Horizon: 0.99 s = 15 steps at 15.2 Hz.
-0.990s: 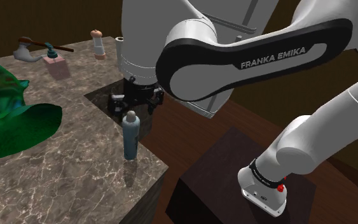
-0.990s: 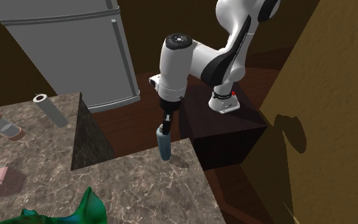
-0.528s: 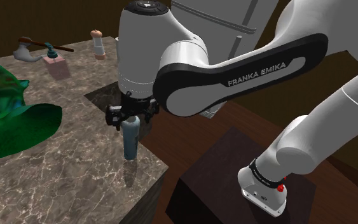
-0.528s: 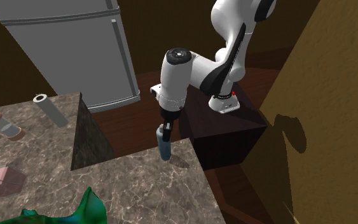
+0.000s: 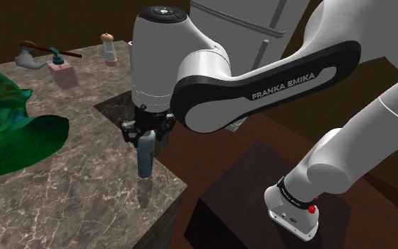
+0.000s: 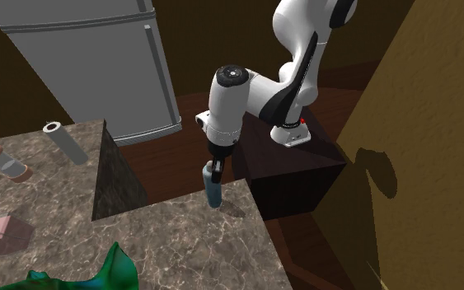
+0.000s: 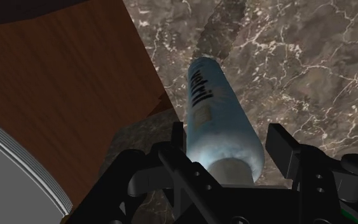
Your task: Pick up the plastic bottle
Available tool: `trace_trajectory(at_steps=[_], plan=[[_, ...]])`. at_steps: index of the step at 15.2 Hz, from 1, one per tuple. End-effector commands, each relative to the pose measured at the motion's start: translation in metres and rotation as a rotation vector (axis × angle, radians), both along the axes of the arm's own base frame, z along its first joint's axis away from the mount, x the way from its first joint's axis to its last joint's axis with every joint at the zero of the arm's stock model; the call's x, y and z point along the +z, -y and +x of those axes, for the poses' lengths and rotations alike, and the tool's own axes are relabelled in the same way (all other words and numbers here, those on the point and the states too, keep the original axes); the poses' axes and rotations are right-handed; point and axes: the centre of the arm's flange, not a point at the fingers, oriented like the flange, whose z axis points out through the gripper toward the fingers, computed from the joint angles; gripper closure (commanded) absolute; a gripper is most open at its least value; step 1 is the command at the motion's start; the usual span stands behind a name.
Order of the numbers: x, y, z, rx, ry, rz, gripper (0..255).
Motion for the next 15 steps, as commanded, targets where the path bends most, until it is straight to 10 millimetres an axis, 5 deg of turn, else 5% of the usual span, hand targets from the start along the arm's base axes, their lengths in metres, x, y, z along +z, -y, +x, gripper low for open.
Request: trace_trajectory(at_steps=[1, 4, 15], plan=[[-0.001, 0.0, 0.0, 0.0, -0.002, -0.001, 255], [0.0, 0.0, 0.0, 0.0, -0.002, -0.001, 255], [0.058, 0.0, 0.0, 0.0, -0.002, -0.001, 255]])
